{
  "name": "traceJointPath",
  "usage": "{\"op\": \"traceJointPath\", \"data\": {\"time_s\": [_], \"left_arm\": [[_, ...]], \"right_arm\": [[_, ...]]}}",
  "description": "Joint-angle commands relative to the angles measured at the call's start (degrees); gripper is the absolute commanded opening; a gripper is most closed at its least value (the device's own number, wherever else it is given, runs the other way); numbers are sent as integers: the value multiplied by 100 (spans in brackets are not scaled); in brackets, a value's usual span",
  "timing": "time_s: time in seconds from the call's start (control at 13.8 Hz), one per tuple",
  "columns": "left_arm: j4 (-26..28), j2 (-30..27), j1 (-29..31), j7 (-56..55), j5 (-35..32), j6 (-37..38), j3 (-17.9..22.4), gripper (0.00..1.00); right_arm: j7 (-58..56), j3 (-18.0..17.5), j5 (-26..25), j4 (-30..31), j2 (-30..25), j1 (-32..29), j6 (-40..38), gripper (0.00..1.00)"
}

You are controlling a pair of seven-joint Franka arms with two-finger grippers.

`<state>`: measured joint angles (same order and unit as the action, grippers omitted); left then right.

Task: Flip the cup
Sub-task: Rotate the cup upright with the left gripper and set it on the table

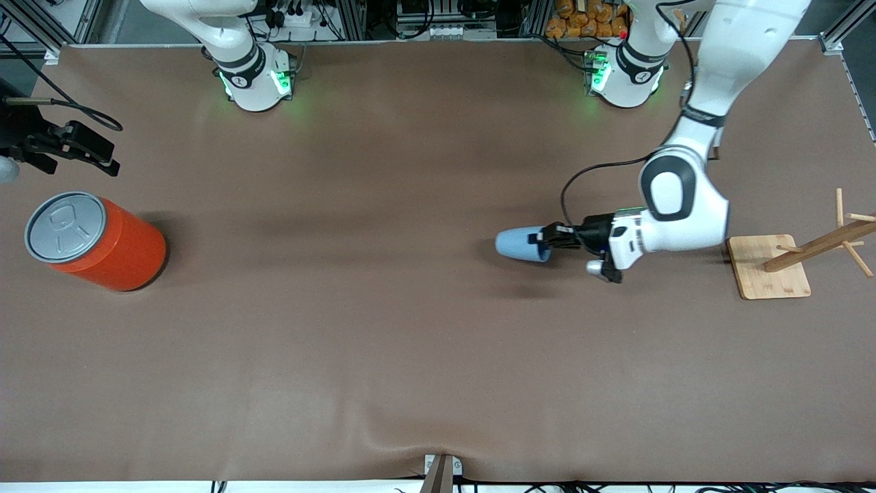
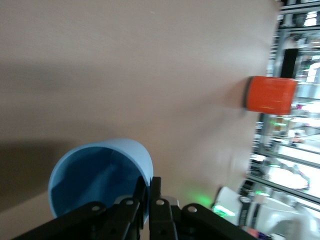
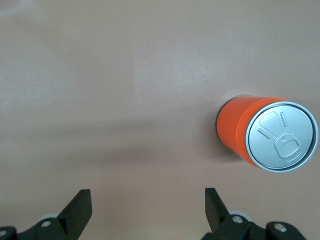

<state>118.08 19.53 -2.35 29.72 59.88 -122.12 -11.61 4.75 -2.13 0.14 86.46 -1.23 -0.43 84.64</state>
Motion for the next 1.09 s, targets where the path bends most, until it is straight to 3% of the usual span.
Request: {"op": "traceJointPath", "data": {"time_s": [0.0, 0.36, 0.72, 1.01], "left_arm": [[102, -589, 234, -571, -1079, 12, -34, 0], [-179, -837, 778, -1161, -3943, -5, -34, 0], [-180, -837, 832, -2309, -5510, -207, -34, 0], [-101, -767, 735, -3297, -6181, -469, -113, 0]], "right_arm": [[-106, -33, 12, 72, -71, -123, -27, 100], [-97, -42, 12, 73, -71, -124, -27, 100], [-97, -41, 21, 81, -79, -141, -44, 100], [-97, -33, 30, 81, -71, -141, -53, 100]]}}
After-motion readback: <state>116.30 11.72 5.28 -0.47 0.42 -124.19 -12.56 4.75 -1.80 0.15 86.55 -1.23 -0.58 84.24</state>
